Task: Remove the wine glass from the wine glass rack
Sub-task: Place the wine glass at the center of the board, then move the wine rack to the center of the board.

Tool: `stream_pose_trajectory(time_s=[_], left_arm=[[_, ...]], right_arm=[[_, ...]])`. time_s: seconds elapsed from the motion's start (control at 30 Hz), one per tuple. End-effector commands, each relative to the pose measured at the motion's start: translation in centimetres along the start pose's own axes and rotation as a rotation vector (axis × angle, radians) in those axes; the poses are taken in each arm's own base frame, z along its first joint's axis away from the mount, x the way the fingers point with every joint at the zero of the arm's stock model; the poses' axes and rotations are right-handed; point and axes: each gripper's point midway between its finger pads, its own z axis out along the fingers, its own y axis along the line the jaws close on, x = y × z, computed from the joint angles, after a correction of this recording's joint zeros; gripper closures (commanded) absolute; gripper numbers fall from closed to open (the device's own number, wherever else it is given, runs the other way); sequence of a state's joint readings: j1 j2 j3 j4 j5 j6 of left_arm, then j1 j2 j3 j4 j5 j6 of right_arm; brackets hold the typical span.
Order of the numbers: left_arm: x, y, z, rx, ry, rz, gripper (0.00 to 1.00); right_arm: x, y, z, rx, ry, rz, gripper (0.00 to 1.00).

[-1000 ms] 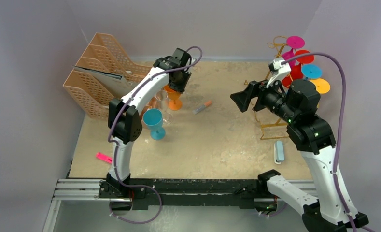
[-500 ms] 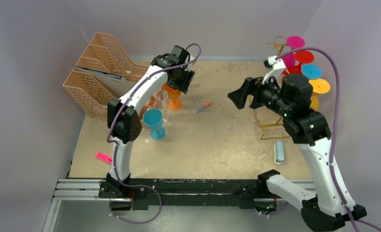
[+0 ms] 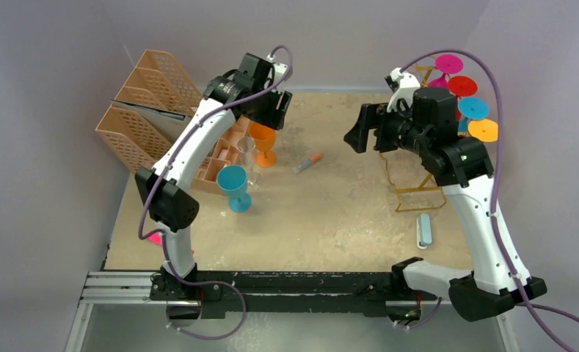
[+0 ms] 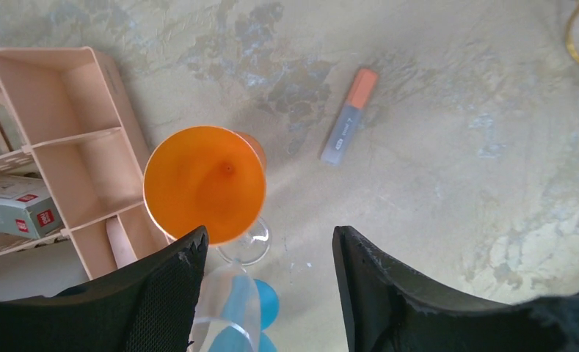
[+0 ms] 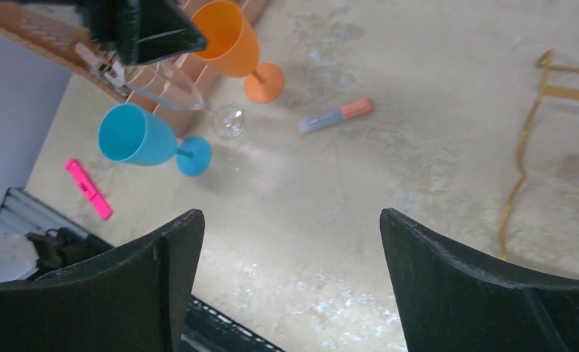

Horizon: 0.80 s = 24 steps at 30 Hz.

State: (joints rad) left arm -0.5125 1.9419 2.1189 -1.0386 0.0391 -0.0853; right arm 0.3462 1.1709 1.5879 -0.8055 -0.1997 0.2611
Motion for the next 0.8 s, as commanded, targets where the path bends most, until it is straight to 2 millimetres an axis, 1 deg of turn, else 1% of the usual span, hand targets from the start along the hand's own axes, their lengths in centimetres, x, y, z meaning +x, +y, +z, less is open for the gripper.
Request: stream_pose_trajectory(time_s=[0.0,0.07,0.1,0.13,0.17,0.2,0.3,0.4,0.47,0.57,0.77], left_arm=[[-2.3,-1.7,-6.2,0.093,-0.144,0.008,0.38],[-1.9,-2.6,-7.4,0.141,-0.164,-0.001,0.38],[-1.7,-3.3,-8.0,0.183,-0.175,0.002,0.38],[-1.2,-4.1,-8.7,0.229,-0.182,0.007,0.36],[-0.8,-4.7,-9.1,0.265,-0.191,0.011,0.31],[-0.5,-5.1,-9.4,0.286,-0.200,0.014,0.30],[0.8,-4.9,-10.1,0.273,-0.223,0.007,0.28],[1.5,-5.1,-11.2,0.285,-0.259,-0.005,0.25],[1.7,-5.9,-12.3,0.328,-0.284,-0.014,0.25],[2.4,-6.7,-13.4,0.374,-0.296,-0.032,0.25],[4.3,-7.3,-14.7,0.408,-0.290,-0.053,0.24]], right_arm=[[-2.9,-2.1,-2.6,0.153,-0.078,-0.116,0.08],[-4.1,-3.4,-3.5,0.245,-0.096,-0.158,0.08],[-4.5,-4.4,-3.9,0.307,-0.100,-0.161,0.07],[-4.7,-5.2,-4.2,0.359,-0.101,-0.162,0.06],[-4.9,-6.1,-4.4,0.407,-0.096,-0.189,0.05],[-5.0,-6.9,-4.7,0.453,-0.092,-0.201,0.04],[-5.2,-8.5,-5.5,0.552,-0.056,-0.245,0.01],[-5.3,-9.9,-6.6,0.643,-0.022,-0.248,0.01],[-5.0,-9.6,-7.0,0.630,-0.023,-0.224,0.01],[-3.8,-8.1,-6.3,0.524,-0.021,-0.192,0.01],[1.3,-5.6,-4.3,0.314,0.082,-0.138,0.01]])
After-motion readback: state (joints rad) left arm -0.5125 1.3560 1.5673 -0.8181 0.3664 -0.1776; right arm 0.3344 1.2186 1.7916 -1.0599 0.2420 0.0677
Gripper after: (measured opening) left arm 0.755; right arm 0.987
